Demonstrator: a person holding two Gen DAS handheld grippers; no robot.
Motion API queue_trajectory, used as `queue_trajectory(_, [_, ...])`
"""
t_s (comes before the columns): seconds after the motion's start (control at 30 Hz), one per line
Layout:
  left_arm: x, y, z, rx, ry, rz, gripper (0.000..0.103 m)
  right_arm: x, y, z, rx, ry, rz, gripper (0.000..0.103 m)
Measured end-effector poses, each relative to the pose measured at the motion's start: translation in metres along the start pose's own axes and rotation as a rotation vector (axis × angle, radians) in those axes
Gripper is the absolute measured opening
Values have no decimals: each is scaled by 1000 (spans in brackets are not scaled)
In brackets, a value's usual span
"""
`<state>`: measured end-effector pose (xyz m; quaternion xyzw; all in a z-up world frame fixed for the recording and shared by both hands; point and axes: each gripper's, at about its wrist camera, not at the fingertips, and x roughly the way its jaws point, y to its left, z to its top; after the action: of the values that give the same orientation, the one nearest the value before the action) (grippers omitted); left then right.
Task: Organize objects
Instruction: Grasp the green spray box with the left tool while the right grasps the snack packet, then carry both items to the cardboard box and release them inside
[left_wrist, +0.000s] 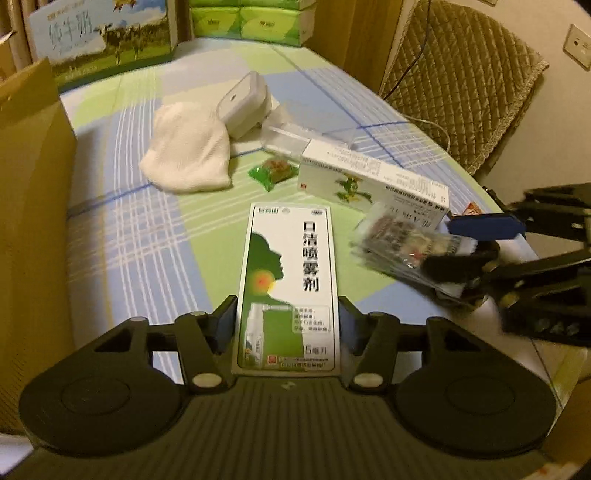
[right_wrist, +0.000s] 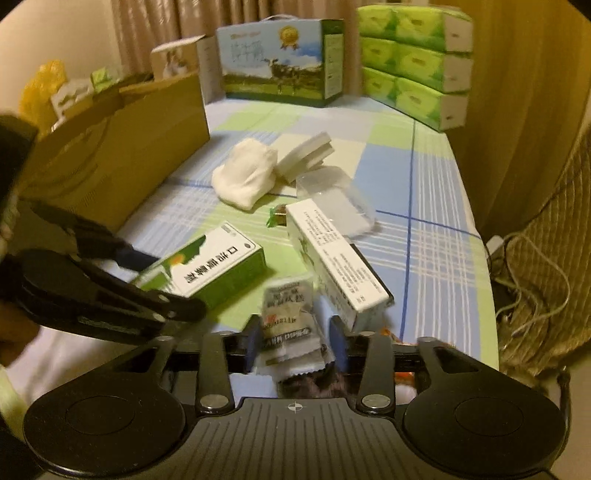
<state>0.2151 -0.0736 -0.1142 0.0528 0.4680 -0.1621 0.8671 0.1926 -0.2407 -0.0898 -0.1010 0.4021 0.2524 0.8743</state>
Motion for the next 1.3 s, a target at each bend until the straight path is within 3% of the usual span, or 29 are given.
queue_trajectory(0.23, [7, -1, 8, 24, -14, 5, 52, 21, 4, -2, -36, 30, -4, 47])
queue_trajectory(0.3, [10, -1, 6, 33, -1, 6, 51, 21, 5, -3, -47, 26, -21, 39])
queue_trajectory(0.83, [-51, -3, 17, 16, -69, 3, 50, -36, 16, 17, 25, -55, -20, 32])
queue_trajectory(1.07, [-112, 12, 33, -7, -169, 30, 50, -82, 44, 62, 9, -180, 11, 32])
queue_trajectory(1.3, [-183, 67, 37, -48, -249, 146, 50, -104, 100, 125, -3, -305, 128, 32])
